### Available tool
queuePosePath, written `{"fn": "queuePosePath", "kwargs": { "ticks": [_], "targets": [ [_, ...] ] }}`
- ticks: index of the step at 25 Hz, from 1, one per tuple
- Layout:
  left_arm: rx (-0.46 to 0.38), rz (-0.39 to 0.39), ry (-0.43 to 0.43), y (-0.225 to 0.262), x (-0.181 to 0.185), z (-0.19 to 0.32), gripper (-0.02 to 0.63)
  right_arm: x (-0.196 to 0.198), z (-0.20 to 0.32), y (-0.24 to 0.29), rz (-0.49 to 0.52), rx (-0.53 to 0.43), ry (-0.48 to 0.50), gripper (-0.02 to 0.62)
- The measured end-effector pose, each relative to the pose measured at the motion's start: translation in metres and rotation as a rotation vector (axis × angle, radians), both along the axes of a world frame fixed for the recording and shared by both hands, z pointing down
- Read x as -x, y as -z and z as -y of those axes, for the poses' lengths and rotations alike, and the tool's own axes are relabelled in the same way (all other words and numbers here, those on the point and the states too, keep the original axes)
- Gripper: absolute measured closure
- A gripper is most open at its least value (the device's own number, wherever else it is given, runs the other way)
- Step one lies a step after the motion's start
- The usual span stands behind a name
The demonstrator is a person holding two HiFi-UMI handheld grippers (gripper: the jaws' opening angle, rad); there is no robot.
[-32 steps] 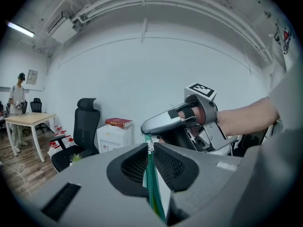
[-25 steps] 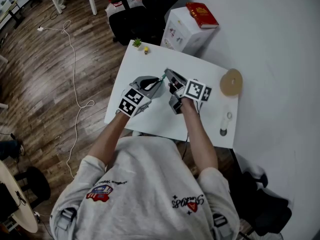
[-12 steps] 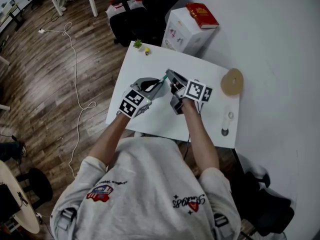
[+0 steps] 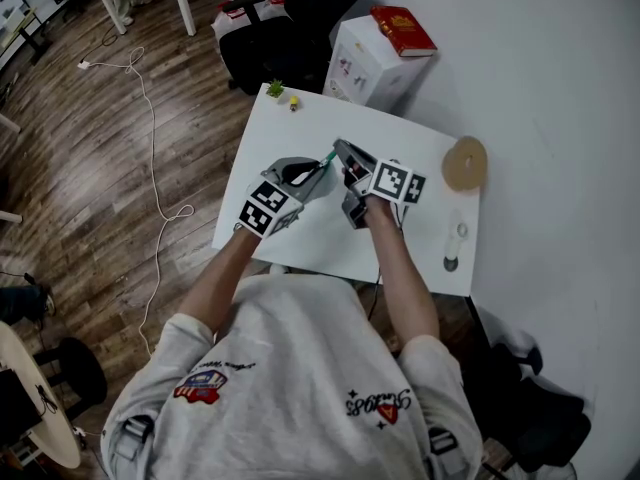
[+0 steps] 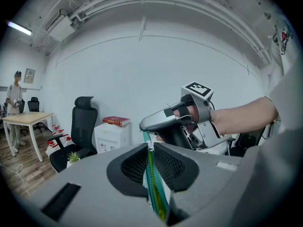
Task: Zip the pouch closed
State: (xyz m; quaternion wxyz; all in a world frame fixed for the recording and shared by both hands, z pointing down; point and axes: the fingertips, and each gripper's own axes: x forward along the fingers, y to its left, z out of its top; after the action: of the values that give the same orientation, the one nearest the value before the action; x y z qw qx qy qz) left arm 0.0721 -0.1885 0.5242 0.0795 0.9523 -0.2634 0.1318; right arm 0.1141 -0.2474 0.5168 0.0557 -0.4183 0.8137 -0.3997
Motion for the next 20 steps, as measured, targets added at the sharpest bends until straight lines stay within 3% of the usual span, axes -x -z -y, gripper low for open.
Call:
{"fn": "queuePosePath", "kwargs": {
  "ticks": [20],
  "targets": [
    [0.016, 0.005, -0.015, -0.01, -0.003, 0.001, 0.568, -0.017, 0.01, -0.007, 0.003, 0.013, -0.043, 0.574]
  ]
}}
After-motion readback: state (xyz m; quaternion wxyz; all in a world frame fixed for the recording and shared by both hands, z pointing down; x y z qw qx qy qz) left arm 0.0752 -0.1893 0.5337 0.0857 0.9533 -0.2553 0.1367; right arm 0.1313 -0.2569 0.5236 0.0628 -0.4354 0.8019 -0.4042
